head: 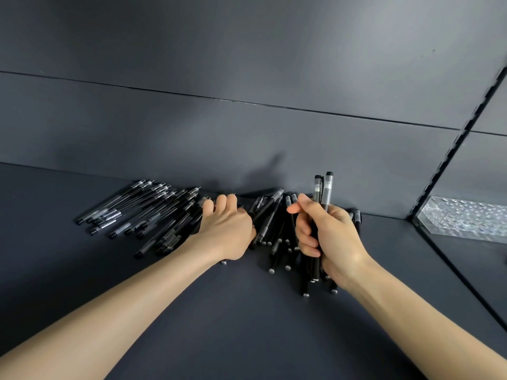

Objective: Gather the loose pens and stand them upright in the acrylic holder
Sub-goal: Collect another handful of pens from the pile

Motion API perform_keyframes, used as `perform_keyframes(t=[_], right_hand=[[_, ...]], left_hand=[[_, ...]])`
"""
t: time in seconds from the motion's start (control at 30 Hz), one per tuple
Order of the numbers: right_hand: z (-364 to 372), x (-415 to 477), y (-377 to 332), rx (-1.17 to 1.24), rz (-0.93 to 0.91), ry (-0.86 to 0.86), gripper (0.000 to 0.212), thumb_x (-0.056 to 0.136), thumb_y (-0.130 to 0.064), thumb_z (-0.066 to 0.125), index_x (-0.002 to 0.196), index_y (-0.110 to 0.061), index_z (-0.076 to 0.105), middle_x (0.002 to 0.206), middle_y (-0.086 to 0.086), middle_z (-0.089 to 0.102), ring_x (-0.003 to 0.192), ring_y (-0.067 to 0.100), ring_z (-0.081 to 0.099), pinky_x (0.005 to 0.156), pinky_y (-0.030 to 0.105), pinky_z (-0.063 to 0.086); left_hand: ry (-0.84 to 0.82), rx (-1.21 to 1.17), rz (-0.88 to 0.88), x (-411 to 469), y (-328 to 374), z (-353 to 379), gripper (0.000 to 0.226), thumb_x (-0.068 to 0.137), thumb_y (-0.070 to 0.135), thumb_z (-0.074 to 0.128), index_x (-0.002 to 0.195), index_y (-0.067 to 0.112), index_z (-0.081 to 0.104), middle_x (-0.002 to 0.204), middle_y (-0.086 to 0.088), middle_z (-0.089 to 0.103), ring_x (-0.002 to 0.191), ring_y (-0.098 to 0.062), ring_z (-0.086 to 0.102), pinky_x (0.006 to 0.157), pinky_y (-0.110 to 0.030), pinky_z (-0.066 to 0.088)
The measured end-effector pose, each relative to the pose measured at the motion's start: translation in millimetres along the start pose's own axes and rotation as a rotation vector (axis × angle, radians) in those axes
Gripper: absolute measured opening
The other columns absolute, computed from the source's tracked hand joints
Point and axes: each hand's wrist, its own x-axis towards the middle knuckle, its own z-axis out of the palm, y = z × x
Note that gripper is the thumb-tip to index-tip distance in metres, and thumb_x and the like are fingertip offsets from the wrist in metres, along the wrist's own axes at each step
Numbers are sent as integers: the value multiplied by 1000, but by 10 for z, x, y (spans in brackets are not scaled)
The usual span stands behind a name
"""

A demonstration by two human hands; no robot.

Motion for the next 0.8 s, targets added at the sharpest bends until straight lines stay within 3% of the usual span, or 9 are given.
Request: perform_keyframes(t=[0.2,0.27,0.33,0.43,0.53,0.6,0.7,0.8], right_hand=[[2,-3,-3,-5,1,14,28,98,-25,49,83,-5,61,51,-1,36,39,10,25,34,20,20],[0,-9,-21,-8,-9,25,27,96,-25,51,83,-5,62,52,-1,36,39,8,24,35,19,19],[1,-11,-45,-6,-32,38,30,92,-28,57,86,2,63,56,0,35,39,8,22,35,18,18],[5,-17,-85,8,-93,45,48,77,-38,66,80,8,54,61,6,24,43,11,18,37,19,19],[7,-36,-132,37,-111,22,35,74,-39,67,69,-10,49,55,2,23,46,13,16,38,19,20],[-1,-47,-146,41,-109,10,31,78,-37,65,71,-11,50,56,3,24,48,14,16,39,21,18],[-8,-53,-160,67,-129,78,28,89,-33,58,71,-11,56,55,3,38,46,12,27,39,20,22],[-32,-40,-198,115,-148,194,30,97,-28,50,72,-13,58,67,2,60,52,11,43,43,21,32]], left_hand=[[-51,-127,-20,34,-65,-81,31,101,33,31,95,11,51,118,-8,38,112,-28,34,94,-39,25],[2,-438,-21,16,-135,-161,36,101,36,32,86,8,49,108,-3,45,106,-24,41,91,-37,31],[15,-953,23,-76,-159,-257,39,99,35,38,85,5,58,89,2,56,87,-16,52,79,-31,38],[-134,-1474,217,-261,-81,-365,33,101,24,39,82,3,56,72,-3,63,63,-16,57,62,-27,45],[-296,-1562,335,-388,51,-367,24,101,19,38,82,8,47,65,-8,57,48,-20,50,51,-26,43],[-339,-1580,355,-413,114,-351,23,101,20,38,83,10,47,63,-7,54,45,-19,46,48,-27,41],[-277,-1609,308,-396,127,-332,21,101,21,39,88,9,50,65,-8,57,44,-18,40,43,-25,34],[-211,-1628,225,-372,104,-304,23,101,22,41,93,4,53,65,-8,59,42,-15,37,41,-24,27]])
